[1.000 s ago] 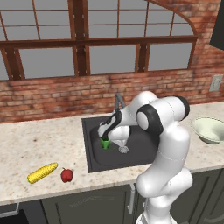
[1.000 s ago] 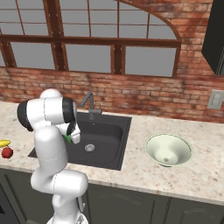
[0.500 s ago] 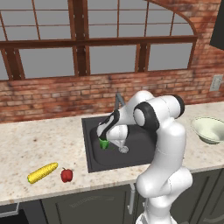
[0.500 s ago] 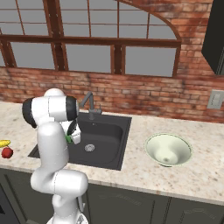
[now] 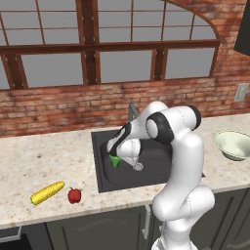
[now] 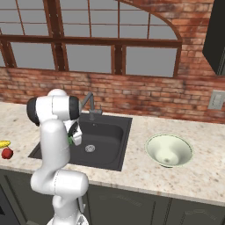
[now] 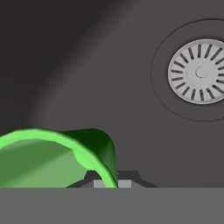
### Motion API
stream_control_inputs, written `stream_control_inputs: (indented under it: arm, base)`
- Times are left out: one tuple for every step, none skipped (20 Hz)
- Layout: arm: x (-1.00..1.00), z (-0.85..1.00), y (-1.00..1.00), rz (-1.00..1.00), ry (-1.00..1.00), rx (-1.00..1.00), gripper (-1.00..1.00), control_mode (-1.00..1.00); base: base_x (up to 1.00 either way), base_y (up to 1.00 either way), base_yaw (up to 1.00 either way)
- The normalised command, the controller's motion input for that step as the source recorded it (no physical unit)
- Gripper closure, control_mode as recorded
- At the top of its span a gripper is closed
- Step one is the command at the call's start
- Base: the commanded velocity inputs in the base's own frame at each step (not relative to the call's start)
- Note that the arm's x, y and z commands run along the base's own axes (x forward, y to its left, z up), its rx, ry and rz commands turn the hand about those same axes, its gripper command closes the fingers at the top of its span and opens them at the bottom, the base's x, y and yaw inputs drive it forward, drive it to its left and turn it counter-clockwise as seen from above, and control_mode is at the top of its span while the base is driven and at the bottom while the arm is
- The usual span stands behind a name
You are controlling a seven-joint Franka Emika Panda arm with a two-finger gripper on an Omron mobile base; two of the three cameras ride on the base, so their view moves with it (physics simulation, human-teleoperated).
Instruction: Remove the bell pepper and corn from the sink. Then move the bowl and cup from the counter to the sink for washing.
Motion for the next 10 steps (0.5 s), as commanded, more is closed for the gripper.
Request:
stream_control_inputs:
  arm:
    - [0.08,-0.14,0.05,0.00,0.00,0.01,1.00,-1.00]
    - [0.08,-0.15,0.05,0.00,0.00,0.02,1.00,-1.00]
    - [0.09,-0.15,0.05,0.00,0.00,0.03,1.00,-1.00]
    - [0.09,-0.15,0.05,0.00,0.00,0.02,1.00,-1.00]
    - [0.09,-0.16,0.05,0.00,0.00,0.02,1.00,-1.00]
    - [0.08,-0.16,0.04,0.00,0.00,0.01,1.00,-1.00]
    - [0.07,-0.16,0.05,0.00,0.00,0.01,1.00,-1.00]
    - [0.06,-0.15,0.05,0.00,0.00,0.01,1.00,-1.00]
    - [0.06,-0.15,0.05,0.00,0.00,0.01,1.00,-1.00]
    - [0.08,-0.15,0.06,0.00,0.00,0.01,1.00,-1.00]
  base:
    - [0.00,0.00,0.00]
    - [0.00,0.00,0.00]
    - [0.00,0.00,0.00]
    - [0.00,0.00,0.00]
    - [0.00,0.00,0.00]
    - [0.00,0.00,0.00]
    - [0.00,0.00,0.00]
    - [0.00,0.00,0.00]
    - [0.00,0.00,0.00]
    - [0.00,0.00,0.00]
